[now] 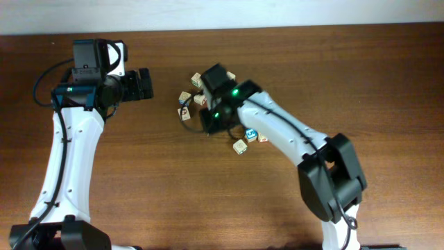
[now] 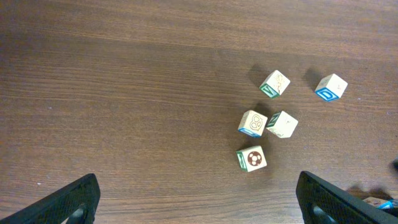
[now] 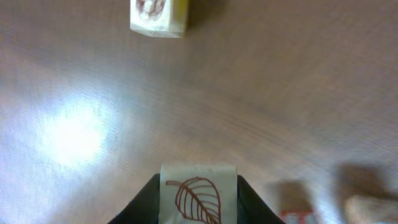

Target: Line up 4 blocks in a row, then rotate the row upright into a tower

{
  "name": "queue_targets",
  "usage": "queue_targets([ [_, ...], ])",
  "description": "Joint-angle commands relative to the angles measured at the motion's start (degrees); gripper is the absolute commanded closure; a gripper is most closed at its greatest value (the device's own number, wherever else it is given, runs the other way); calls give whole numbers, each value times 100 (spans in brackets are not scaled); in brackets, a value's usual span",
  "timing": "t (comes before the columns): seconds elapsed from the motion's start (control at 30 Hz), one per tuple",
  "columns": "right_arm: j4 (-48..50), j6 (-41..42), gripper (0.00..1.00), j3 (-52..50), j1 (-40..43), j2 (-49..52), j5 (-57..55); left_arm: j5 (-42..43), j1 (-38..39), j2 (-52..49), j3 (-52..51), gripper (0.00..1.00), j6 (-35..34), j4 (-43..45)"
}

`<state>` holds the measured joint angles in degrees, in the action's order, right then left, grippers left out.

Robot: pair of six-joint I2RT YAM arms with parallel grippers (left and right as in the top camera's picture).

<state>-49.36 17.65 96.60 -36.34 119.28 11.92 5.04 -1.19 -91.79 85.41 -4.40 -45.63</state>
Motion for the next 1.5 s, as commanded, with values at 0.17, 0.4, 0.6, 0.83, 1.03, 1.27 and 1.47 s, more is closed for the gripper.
queue_targets([
  [0.17,-1403,754,72,-313,-291,291,-1462,-37,0,-13,98,1,-76,7],
  [0.4,-656,835,72,-415,157,291,-2057,-37,0,-13,98,1,-76,7],
  [0.6,39,-2159,73,-428,57,293,-1064,-37,0,-13,98,1,-76,7],
  [0.83,236,-4113,41,-708,398,293,-844,-37,0,-13,98,1,-76,7],
  [1.03,-472,-2424,39,450,1091,-42,367,-37,0,-13,98,1,-76,7],
  [1.27,103,966,78,-52,546,24,26,-37,0,-13,98,1,-76,7],
  [1.47,857,1932,83,-946,136,48,-1703,-37,0,-13,98,1,-76,7],
])
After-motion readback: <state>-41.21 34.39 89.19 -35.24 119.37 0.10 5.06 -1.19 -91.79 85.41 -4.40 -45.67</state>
